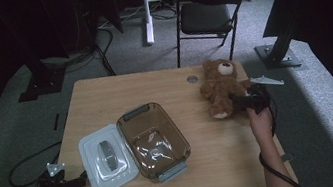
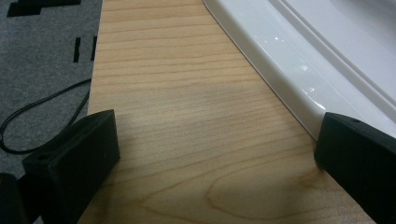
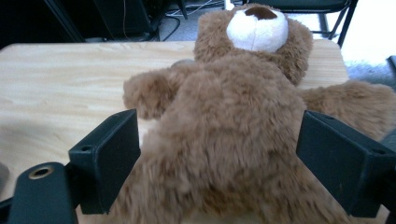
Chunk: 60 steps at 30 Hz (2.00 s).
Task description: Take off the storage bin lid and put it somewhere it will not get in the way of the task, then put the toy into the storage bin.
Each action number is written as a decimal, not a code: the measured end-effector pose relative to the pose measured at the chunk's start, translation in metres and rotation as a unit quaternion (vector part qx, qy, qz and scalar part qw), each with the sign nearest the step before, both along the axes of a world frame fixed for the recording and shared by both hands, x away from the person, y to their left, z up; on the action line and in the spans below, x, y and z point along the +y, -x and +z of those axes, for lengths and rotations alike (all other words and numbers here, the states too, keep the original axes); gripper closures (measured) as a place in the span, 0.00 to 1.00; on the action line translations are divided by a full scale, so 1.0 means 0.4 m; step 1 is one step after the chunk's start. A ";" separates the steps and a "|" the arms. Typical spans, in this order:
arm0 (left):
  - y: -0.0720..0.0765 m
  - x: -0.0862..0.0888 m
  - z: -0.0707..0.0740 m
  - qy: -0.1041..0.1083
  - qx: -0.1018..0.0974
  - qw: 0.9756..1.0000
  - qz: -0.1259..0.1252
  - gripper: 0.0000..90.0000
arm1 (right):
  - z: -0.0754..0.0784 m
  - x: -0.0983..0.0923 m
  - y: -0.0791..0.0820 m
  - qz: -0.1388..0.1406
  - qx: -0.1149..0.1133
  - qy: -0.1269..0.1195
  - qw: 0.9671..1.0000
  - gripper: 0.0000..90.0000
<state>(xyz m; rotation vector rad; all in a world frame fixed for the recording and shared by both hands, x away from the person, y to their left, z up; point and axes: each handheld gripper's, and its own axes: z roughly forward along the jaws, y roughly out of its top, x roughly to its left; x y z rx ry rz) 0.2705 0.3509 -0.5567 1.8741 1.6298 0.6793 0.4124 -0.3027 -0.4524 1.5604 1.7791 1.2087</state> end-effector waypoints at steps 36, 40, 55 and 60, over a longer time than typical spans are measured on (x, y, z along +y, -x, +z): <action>0.001 -0.003 0.000 0.001 0.001 1.000 -0.003 0.01 | -0.007 0.006 -0.156 -0.029 0.084 -0.047 0.995 0.13; 0.001 -0.003 0.000 0.001 0.001 1.000 -0.003 0.01 | -0.026 0.014 -0.179 -0.040 0.100 -0.032 0.994 0.13; 0.001 -0.003 0.000 0.001 0.001 1.000 -0.003 0.01 | -0.121 -0.001 -0.218 -0.043 0.177 -0.042 0.982 0.11; 0.001 -0.003 0.000 0.000 0.001 1.000 -0.004 0.01 | -0.131 0.010 -0.220 -0.018 0.184 -0.030 0.982 0.11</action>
